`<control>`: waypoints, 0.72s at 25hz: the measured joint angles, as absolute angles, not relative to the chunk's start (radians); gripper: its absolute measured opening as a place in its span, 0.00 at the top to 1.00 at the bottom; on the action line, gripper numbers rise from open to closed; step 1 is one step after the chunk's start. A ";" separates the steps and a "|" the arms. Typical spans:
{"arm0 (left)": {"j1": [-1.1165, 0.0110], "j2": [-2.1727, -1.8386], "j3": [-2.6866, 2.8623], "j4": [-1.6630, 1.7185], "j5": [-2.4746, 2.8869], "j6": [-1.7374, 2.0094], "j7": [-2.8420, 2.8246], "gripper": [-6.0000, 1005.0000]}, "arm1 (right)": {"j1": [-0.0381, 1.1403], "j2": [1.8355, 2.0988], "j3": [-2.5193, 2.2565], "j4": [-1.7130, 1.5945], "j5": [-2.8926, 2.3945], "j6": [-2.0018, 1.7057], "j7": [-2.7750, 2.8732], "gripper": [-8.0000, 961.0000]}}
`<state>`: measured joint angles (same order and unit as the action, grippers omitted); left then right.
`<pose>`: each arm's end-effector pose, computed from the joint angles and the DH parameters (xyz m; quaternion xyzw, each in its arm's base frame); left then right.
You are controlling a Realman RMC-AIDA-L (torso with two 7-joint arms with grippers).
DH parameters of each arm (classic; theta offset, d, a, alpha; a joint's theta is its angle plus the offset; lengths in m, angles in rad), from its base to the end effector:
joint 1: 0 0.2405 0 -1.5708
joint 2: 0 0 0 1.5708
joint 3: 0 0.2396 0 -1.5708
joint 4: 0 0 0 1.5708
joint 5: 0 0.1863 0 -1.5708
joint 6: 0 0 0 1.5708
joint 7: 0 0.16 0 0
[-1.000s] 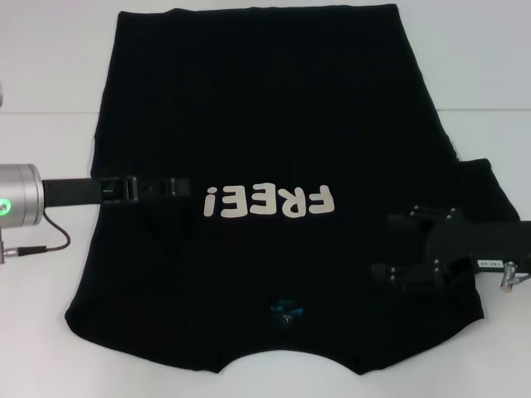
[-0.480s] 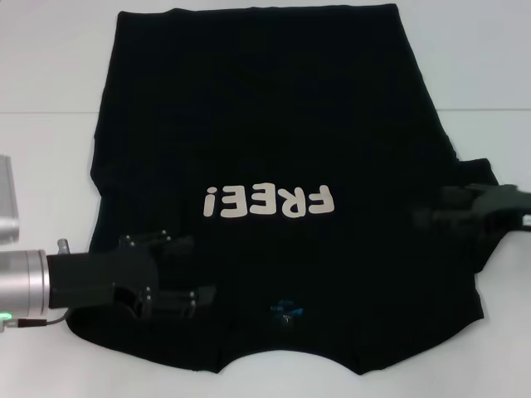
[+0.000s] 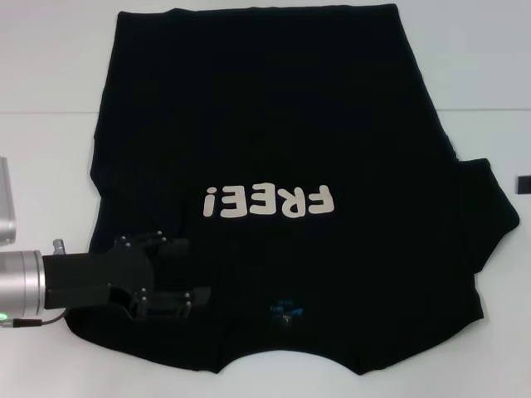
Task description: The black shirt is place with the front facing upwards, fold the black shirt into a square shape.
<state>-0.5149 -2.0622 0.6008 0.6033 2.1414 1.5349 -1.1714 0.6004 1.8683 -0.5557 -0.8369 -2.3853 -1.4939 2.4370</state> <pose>-0.2592 0.2988 -0.0099 -0.9577 -0.1608 -0.1845 0.1513 0.2889 0.3552 0.1075 -0.7501 0.6086 0.1244 0.2268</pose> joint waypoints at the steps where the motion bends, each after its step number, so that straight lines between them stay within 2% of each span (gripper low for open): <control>1: -0.515 -2.062 0.601 0.603 2.141 1.535 -1.171 0.12 | 0.607 1.864 -0.556 -0.858 -2.423 -1.512 2.492 0.02; 6: -0.514 -2.062 0.601 0.603 2.146 1.535 -1.171 0.12 | 0.663 1.853 -0.552 -0.890 -2.622 -1.575 2.628 0.02; 18: -0.514 -2.060 0.601 0.604 2.151 1.533 -1.167 0.12 | 0.729 1.864 -0.557 -0.714 -2.703 -1.468 2.635 0.02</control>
<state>-0.5138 -2.0601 0.6014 0.6044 2.1508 1.5326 -1.1672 0.7291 1.8645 -0.5568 -0.7137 -2.7026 -1.4680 2.6354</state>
